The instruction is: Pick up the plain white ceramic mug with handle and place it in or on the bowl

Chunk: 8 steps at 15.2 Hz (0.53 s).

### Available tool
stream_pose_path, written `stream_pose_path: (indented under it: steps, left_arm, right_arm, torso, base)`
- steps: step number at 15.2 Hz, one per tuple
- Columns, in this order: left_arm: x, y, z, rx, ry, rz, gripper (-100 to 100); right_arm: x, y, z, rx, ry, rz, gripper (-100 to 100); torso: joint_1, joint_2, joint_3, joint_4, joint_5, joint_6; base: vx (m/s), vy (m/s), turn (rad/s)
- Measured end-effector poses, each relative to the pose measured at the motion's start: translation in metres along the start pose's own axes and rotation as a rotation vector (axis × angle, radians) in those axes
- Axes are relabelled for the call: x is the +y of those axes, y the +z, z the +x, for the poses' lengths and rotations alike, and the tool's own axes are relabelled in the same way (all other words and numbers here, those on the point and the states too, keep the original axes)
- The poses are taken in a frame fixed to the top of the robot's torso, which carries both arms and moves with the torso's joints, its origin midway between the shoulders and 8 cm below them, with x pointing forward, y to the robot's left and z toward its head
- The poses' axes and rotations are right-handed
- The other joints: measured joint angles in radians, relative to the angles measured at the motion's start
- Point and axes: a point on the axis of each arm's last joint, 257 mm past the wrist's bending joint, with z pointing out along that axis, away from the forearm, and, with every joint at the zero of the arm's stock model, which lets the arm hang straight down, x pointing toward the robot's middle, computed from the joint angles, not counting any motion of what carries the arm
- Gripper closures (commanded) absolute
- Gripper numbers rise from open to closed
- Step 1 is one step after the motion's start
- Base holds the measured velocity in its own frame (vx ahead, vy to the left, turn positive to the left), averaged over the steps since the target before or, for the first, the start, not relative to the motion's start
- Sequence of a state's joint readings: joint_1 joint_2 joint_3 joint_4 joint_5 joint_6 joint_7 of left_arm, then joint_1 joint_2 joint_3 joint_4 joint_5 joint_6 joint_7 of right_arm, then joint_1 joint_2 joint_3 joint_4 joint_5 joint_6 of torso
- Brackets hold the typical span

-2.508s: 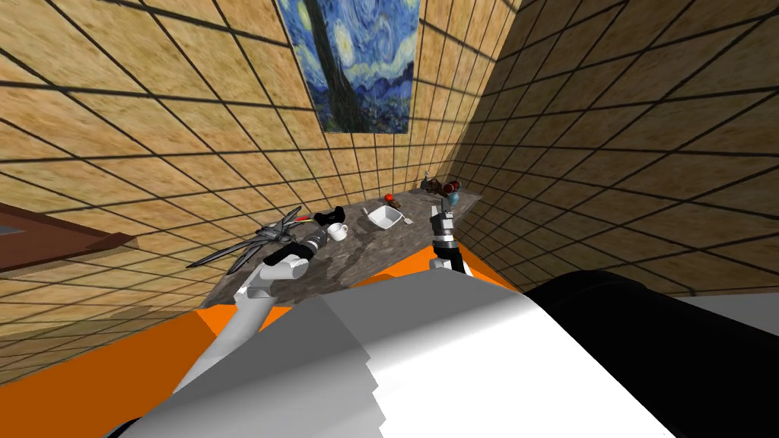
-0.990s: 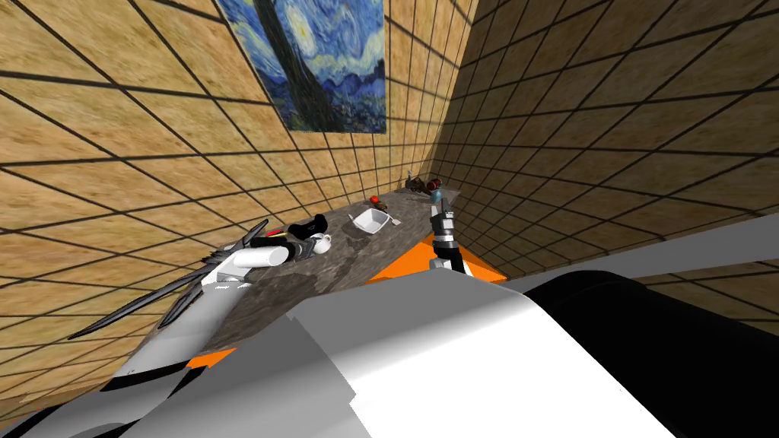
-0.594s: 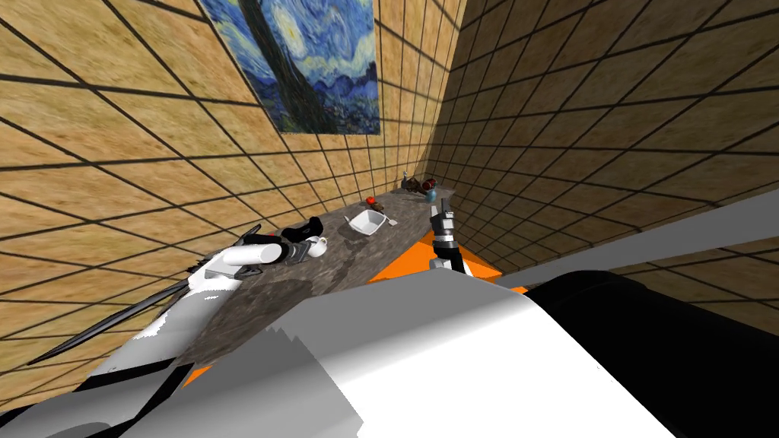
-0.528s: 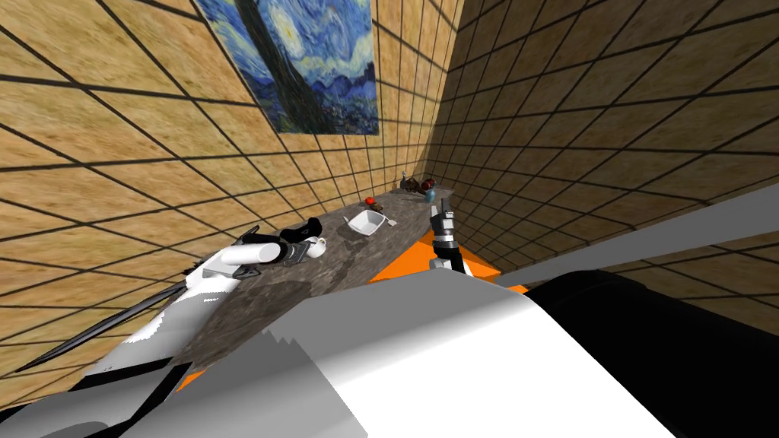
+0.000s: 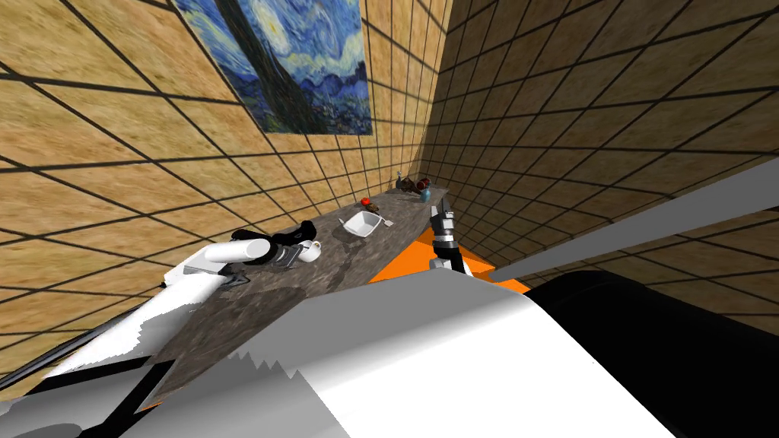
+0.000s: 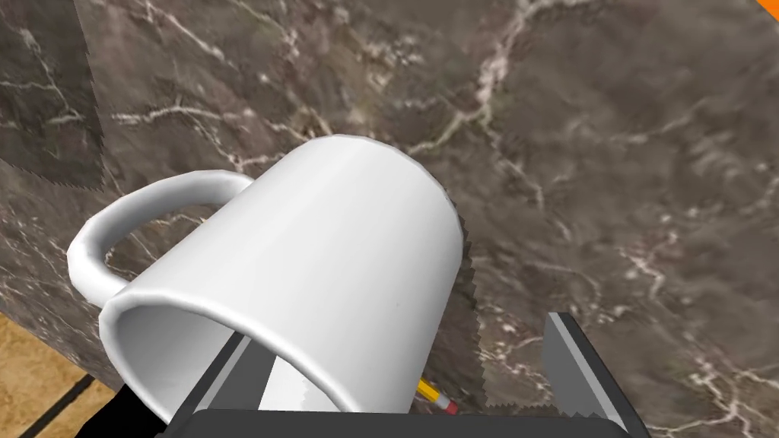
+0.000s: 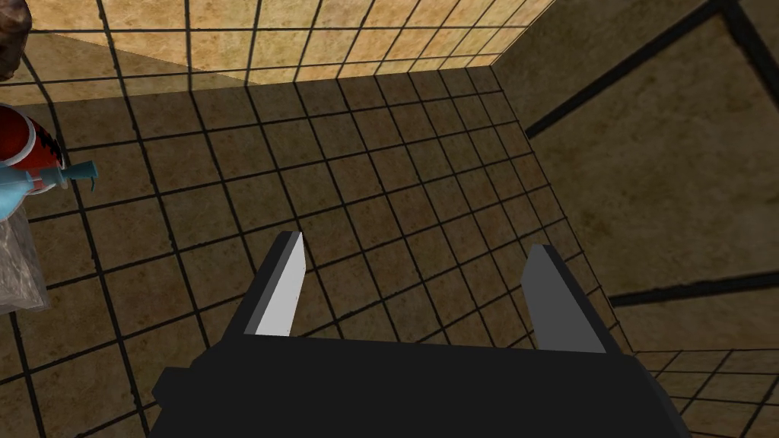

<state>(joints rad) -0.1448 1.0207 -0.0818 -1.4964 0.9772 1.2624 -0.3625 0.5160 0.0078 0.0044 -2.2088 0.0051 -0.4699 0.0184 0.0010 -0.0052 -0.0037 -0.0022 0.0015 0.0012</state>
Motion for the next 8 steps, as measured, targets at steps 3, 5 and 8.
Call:
stream_pose_path:
  steps: [3,5,8]
  left_arm:
    - [0.015,-0.008,-0.007,0.019,-0.013,-0.061,-100]
    - [0.023,-0.012,-0.009,0.03,-0.019,-0.093,-100]
    - [0.037,-0.023,-0.015,0.05,-0.031,-0.146,-100]
  right_arm:
    - [0.0,0.0,0.0,0.0,0.0,0.0,0]
    - [0.0,0.0,0.0,0.0,0.0,0.0,0]
    - [0.0,0.0,0.0,0.0,0.0,0.0,0]
  torso:
    - [0.0,0.0,0.0,0.0,0.0,0.0]
    - [0.0,0.0,0.0,0.0,0.0,0.0]
    - [0.0,0.0,0.0,0.0,0.0,0.0]
  base:
    - [0.011,-0.013,-0.103]
    - [0.008,-0.01,-0.081]
    - [0.01,-0.011,-0.102]
